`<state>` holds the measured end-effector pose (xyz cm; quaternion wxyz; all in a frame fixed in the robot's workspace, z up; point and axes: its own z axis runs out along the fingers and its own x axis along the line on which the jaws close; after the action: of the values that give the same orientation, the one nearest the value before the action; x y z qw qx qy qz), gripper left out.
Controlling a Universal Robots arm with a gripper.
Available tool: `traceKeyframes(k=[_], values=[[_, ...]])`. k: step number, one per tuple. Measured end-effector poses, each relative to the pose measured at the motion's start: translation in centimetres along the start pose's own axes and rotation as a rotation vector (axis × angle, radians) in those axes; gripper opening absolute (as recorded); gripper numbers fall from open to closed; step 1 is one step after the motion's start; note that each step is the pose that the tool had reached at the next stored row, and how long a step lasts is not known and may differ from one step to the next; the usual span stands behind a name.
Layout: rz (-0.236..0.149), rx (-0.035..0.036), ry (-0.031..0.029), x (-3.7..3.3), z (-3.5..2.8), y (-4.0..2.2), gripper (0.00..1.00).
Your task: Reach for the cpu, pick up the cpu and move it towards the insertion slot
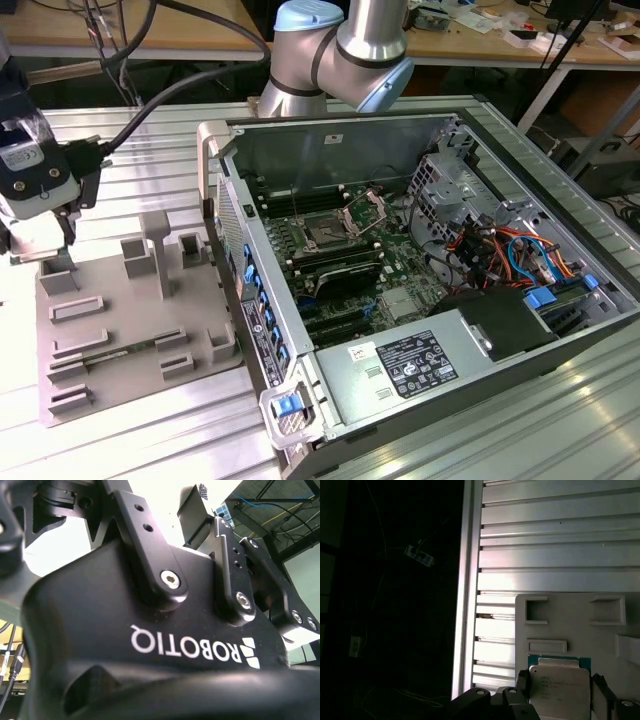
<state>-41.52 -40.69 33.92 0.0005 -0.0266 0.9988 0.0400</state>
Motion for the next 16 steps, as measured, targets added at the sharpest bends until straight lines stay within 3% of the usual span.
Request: traceKeyframes(k=[16], values=[[0.000,-0.0103,-0.0005,0.00,-0.27,0.02,0.55]])
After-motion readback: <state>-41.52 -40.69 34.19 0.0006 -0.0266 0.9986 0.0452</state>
